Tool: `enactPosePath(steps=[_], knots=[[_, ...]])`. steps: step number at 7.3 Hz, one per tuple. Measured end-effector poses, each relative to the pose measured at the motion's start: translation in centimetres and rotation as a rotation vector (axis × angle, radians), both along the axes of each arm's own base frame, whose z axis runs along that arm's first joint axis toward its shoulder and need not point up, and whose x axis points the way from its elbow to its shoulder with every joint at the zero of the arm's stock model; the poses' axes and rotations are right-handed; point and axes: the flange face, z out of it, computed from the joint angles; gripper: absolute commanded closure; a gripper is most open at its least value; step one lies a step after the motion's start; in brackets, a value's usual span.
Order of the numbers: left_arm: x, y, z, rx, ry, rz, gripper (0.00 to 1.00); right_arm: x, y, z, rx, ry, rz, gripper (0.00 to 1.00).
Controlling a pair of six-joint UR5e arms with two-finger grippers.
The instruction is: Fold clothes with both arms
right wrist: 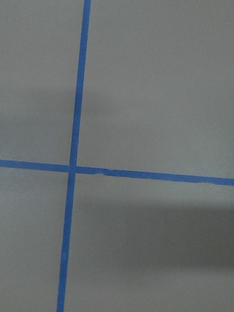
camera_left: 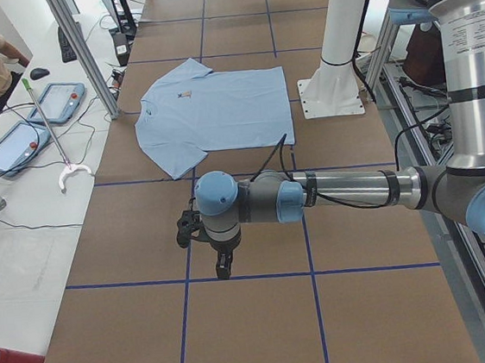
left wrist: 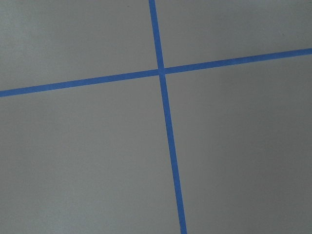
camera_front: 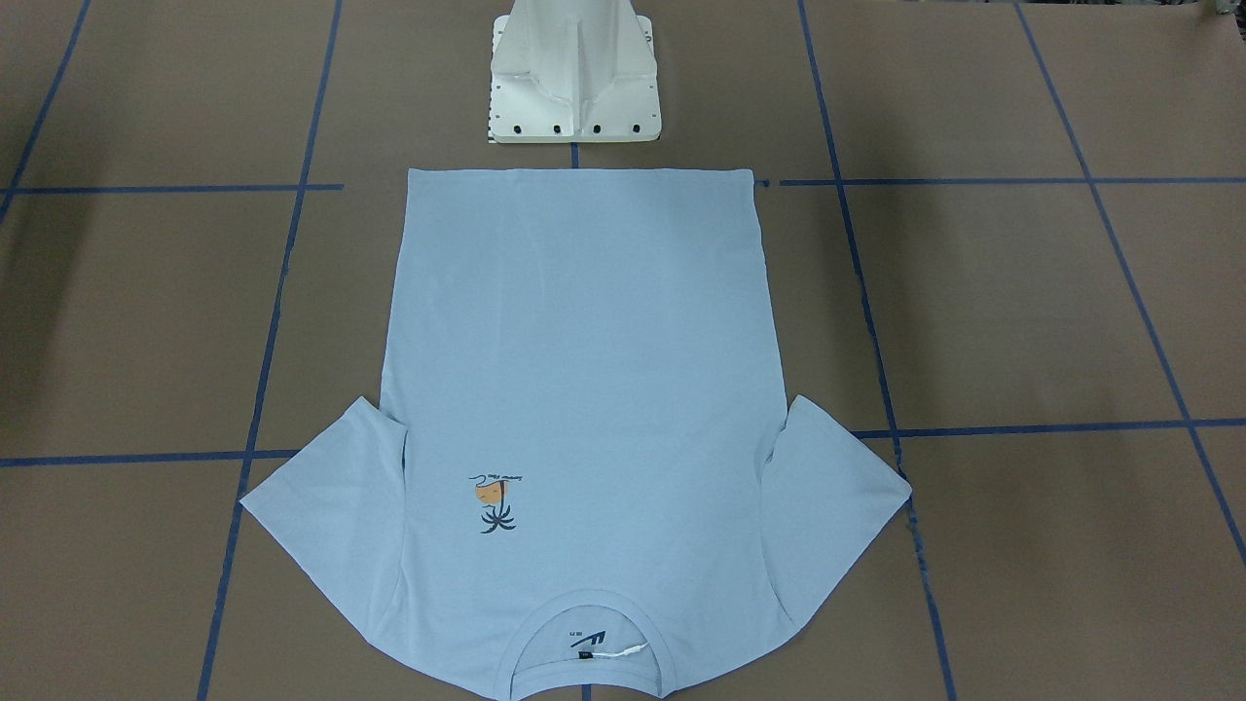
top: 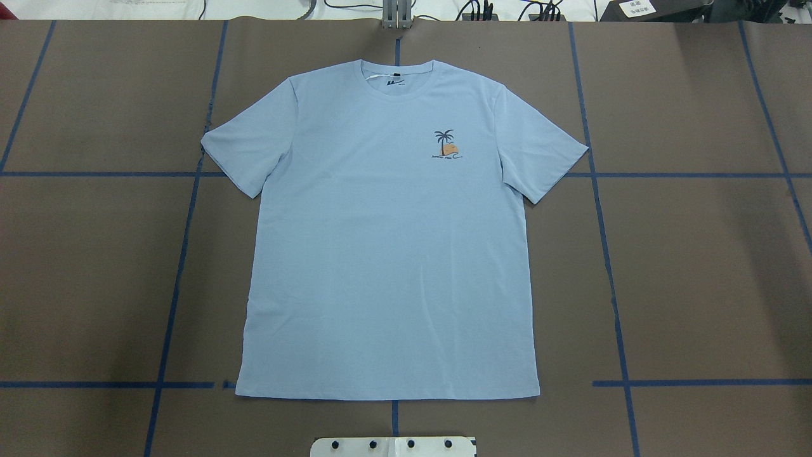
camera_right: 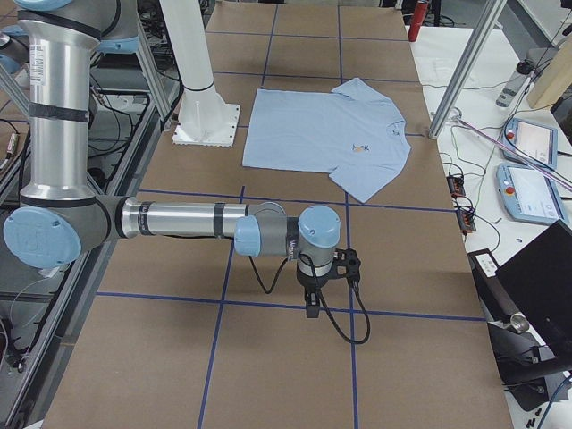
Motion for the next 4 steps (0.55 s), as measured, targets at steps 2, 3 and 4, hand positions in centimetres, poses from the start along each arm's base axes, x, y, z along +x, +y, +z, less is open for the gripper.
enactPosePath(steps=[2, 3, 4], knots=[[0.0, -0.1, -1.3, 0.025, 0.001, 0.000, 0.00, -0.1, -0.1, -0.2, 0.013, 0.000, -0.001, 0.00], [0.0, -0.1, -1.7, 0.034, 0.001, 0.000, 0.00, -0.2, -0.3, -0.4, 0.038, -0.001, -0.002, 0.00], [0.0, -0.2, -2.1, 0.045, 0.000, 0.002, 0.00, -0.5, -0.6, -0.7, 0.067, -0.003, -0.008, 0.00]])
